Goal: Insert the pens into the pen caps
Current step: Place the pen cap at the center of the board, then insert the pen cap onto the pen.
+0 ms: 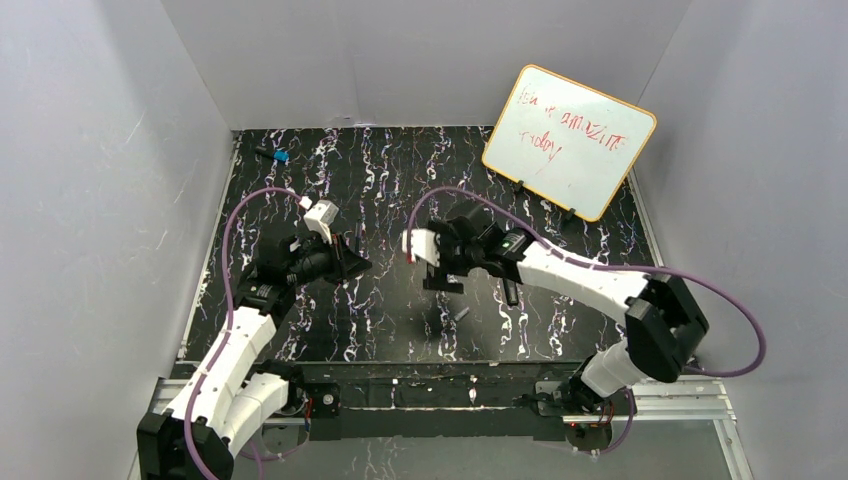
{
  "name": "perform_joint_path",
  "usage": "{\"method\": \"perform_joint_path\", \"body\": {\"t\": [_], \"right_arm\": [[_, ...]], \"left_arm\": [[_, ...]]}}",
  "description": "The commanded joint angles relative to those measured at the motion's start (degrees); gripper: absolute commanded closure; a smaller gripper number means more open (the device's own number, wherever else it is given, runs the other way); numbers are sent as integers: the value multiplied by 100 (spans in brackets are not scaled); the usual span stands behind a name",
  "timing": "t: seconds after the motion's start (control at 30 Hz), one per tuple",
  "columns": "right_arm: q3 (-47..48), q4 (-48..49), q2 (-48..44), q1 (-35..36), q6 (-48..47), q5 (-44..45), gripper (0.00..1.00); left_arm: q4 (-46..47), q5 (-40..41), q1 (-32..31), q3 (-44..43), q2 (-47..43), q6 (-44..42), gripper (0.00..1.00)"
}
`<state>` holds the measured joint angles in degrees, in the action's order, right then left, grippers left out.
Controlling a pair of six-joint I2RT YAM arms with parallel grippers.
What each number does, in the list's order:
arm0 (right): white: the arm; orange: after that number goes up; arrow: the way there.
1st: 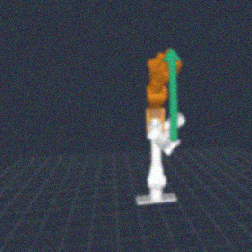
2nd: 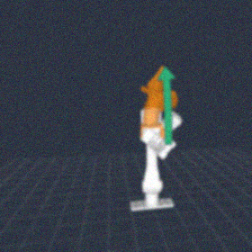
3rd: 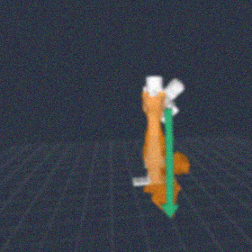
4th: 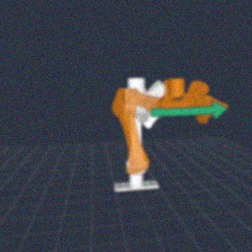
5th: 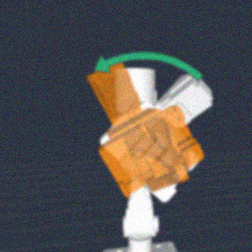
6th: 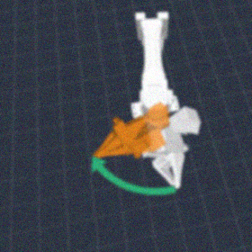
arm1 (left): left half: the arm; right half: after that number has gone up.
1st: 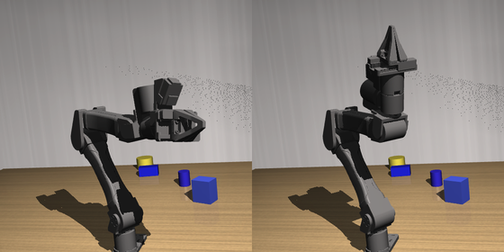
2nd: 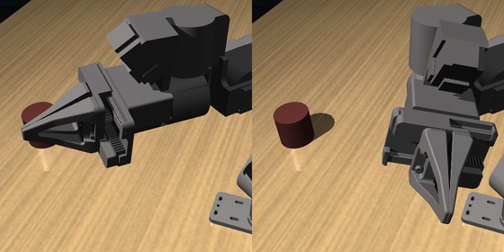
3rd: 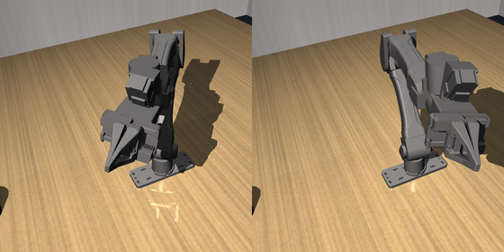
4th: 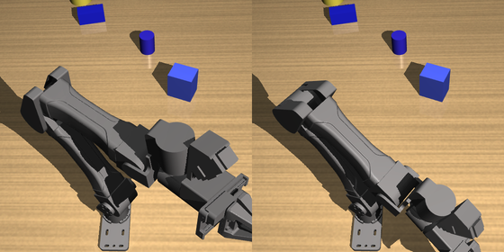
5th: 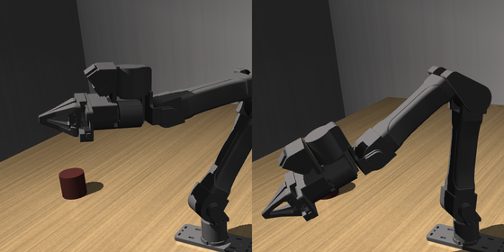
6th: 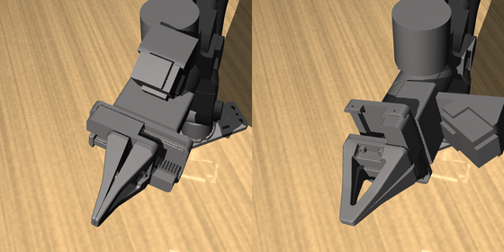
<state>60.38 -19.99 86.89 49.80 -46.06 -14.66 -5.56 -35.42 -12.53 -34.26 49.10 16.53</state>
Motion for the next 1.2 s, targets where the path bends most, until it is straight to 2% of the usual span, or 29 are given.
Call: {"method": "perform_joint_path", "body": {"t": [0.0,0.07,0.13,0.2,0.27,0.33,0.4,0.47,0.57,0.67,0.87,1.07,1.17], "right_arm": [[296,1493,-589,-58,2490,2358,1],[1013,469,-427,-79,3691,3400,1],[1662,-760,-174,-70,4262,3454,1],[1764,-1148,-127,-88,5563,3482,1],[1599,-1298,-241,-257,6620,2439,1],[1141,-1277,-395,-519,8252,1893,1],[768,-1699,-384,-744,10090,1356,1],[532,-2382,-248,-694,11659,1112,1],[608,-3250,-88,-280,12791,1359,1],[847,-3783,-1,-60,13487,1878,7],[1171,-4296,569,-58,14038,2143,34],[529,-3482,714,-246,14211,2186,32],[539,-3313,917,-304,14198,2172,33]], "left_arm": [[13,-84,23,-158,-162,8,100],[24,-76,23,-160,-193,37,100],[47,-70,15,-152,-214,70,100],[84,-83,7,-149,-240,106,100],[75,-81,-16,-151,-264,113,100],[84,-93,-42,-139,-290,136,100],[123,-138,-53,-119,-313,187,100],[155,-154,-69,-107,-330,221,100],[180,-168,-81,-103,-360,244,100],[191,-167,-77,-97,-412,260,100],[164,-159,-123,-97,-493,263,100],[37,-72,-223,-132,-588,182,100],[-27,-36,-290,-158,-587,141,100]]}}
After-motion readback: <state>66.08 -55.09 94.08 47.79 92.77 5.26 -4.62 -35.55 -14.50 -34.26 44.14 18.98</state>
